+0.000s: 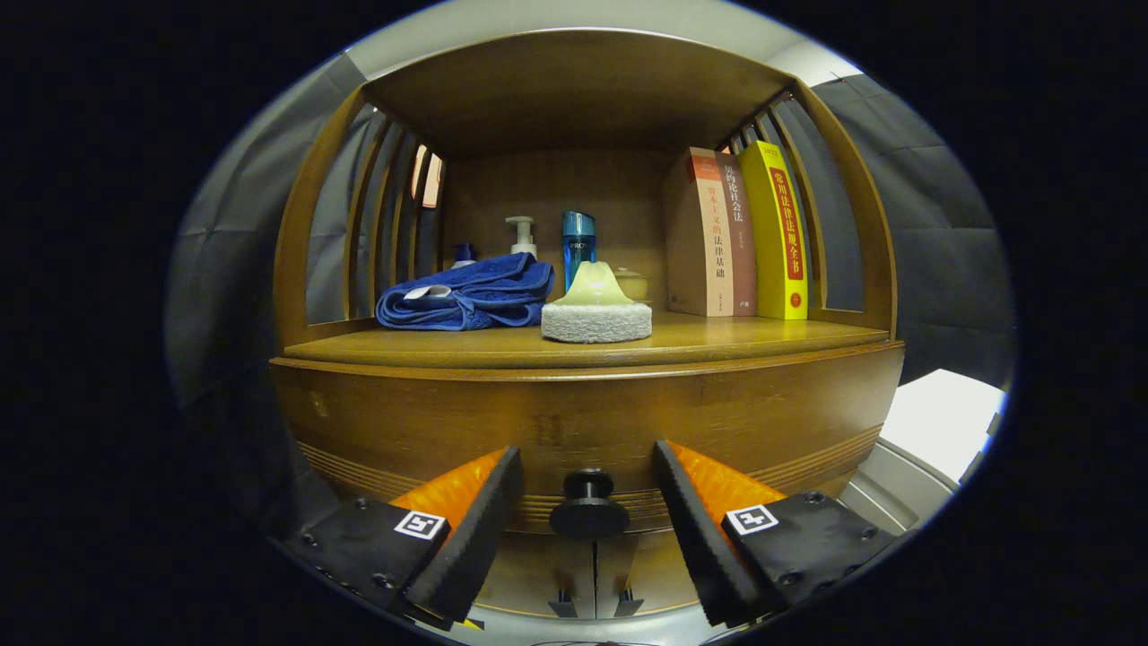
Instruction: Pull open the drawer, take out the items inside it, and place them on the countertop above the cabinet.
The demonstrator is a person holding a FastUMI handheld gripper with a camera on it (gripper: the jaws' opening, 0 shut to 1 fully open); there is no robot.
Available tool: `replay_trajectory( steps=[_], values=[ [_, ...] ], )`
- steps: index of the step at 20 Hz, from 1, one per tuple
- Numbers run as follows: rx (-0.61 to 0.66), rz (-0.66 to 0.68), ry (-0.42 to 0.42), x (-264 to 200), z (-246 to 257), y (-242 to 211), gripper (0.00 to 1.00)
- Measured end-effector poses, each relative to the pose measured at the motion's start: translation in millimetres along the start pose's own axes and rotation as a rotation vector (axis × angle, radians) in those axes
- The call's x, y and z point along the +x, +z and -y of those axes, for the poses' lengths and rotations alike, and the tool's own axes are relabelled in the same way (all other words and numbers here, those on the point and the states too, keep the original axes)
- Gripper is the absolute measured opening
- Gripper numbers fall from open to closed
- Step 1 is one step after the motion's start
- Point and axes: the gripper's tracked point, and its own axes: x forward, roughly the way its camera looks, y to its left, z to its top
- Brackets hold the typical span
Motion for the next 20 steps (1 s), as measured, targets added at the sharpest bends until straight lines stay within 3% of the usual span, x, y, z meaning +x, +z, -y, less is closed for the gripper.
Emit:
replay_trajectory(
  steps=[9, 13, 20],
  values=[
    [0.0, 0.037, -0.036, -3.8, -1.9, 15.9, 0.99],
    [0.007, 0.096, -0.042, -35.9, -7.0, 55.8, 0.99],
    [0.019, 0.21, -0.052, -131.7, -2.9, 146.9, 0.99]
  ],
)
